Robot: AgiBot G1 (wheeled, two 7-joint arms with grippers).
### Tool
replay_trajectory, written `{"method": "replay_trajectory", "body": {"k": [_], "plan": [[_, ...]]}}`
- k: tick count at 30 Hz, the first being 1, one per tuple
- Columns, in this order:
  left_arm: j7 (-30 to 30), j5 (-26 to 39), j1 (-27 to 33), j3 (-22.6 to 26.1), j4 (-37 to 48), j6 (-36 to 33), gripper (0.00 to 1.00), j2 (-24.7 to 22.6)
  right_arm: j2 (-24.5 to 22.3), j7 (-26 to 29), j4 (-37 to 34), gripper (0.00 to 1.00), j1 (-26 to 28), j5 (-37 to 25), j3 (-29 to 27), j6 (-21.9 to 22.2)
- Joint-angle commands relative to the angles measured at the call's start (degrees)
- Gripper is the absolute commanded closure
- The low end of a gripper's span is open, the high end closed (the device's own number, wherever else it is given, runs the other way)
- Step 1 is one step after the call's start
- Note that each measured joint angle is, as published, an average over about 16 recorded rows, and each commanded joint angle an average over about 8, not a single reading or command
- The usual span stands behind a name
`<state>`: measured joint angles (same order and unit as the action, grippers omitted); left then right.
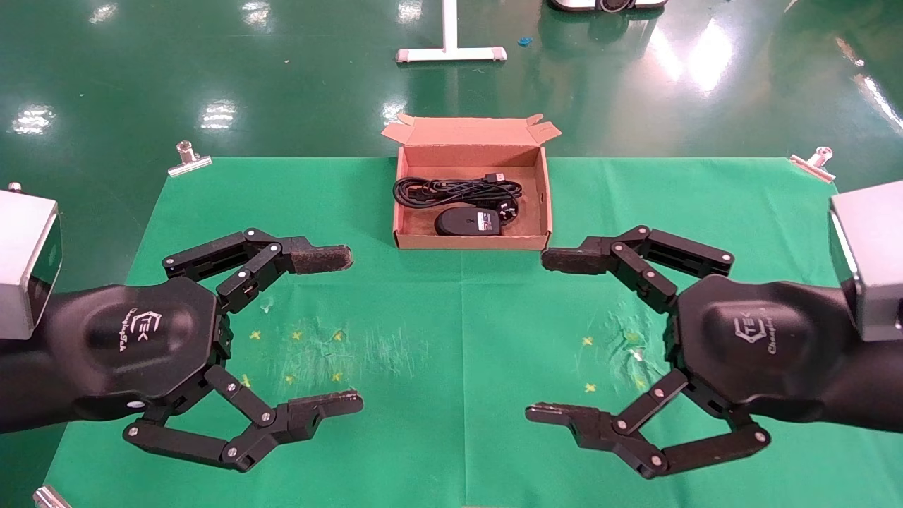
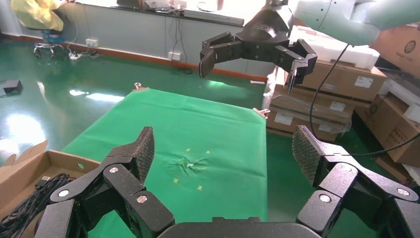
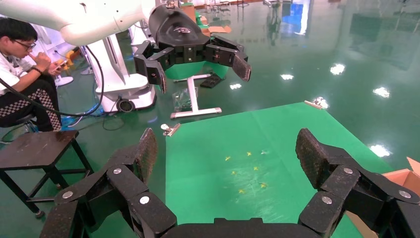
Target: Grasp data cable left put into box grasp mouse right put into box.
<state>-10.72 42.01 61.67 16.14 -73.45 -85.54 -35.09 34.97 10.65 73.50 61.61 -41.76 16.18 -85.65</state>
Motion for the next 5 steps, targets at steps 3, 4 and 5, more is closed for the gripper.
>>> {"method": "replay_trajectory", "body": {"k": [3, 4, 5], "plan": [[0.0, 0.02, 0.02, 0.02, 0.02, 0.02, 0.0, -0.01, 0.0, 0.0, 0.0, 0.0, 0.0, 0.0, 0.0, 0.0], [0.0, 0.02, 0.02, 0.02, 0.02, 0.02, 0.0, -0.02, 0.0, 0.0, 0.0, 0.0, 0.0, 0.0, 0.0, 0.0], [0.0, 0.02, 0.02, 0.02, 0.02, 0.02, 0.0, -0.02, 0.0, 0.0, 0.0, 0.0, 0.0, 0.0, 0.0, 0.0]]}}
